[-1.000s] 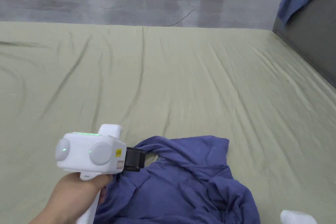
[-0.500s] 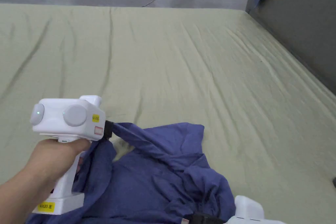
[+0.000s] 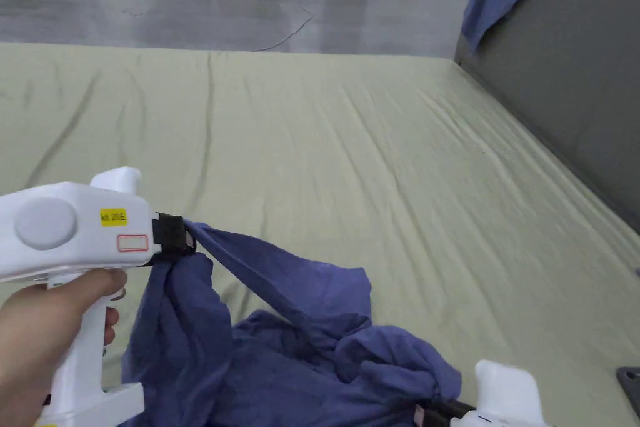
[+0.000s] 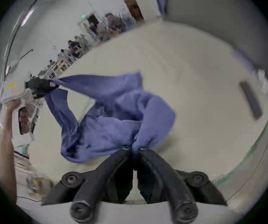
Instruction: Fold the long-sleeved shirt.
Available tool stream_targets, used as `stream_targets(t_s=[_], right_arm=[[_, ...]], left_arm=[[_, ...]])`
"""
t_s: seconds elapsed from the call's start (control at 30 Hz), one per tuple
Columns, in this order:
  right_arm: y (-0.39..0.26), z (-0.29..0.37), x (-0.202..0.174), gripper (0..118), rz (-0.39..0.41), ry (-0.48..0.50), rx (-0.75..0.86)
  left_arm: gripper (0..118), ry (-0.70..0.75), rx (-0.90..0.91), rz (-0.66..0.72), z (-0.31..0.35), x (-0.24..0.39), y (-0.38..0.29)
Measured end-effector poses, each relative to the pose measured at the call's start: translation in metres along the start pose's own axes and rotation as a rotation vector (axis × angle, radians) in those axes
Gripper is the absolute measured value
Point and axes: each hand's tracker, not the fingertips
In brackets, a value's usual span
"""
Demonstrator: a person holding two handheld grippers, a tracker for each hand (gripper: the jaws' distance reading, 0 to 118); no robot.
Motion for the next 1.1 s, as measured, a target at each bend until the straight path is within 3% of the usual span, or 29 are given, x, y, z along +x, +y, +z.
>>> stream_targets(t_s=[0.23, 0.33, 0.4, 0.47, 0.67, 0.83, 0.97, 1.1], right_arm=[[0.081, 0.071, -0.018, 0, 0.159, -0.086, 0.393], [0.135, 0.081, -0.024, 0, 0.155, -0.106, 0.47], [0.176, 0.084, -0.029, 0, 0.157, -0.095, 0.512], [0.218, 0.082, -0.041, 0, 0.208, -0.126, 0.558], [0.351, 0.05, -0.072, 0, 0.253, -0.148, 0.506], [0.432, 0.004, -0.104, 0, 0.273, -0.182, 0.418], [0.453, -0.044, -0.125, 0, 0.309, -0.225, 0.348], [0.427, -0.114, -0.127, 0, 0.328, -0.234, 0.252]], left_arm=[[3, -0.16, 0.307, 0.208, 0.112, 0.011, 0.01], [3, -0.198, 0.411, 0.296, 0.14, 0.012, 0.037], [3, -0.184, 0.465, 0.281, 0.152, 0.016, 0.062], [3, -0.12, 0.514, 0.257, 0.16, 0.021, 0.09], [3, -0.041, 0.562, 0.276, 0.159, 0.015, 0.192], [3, 0.024, 0.628, 0.212, 0.14, 0.004, 0.252], [3, 0.127, 0.61, 0.143, 0.108, -0.01, 0.271], [3, 0.194, 0.523, 0.154, 0.057, -0.044, 0.255]])
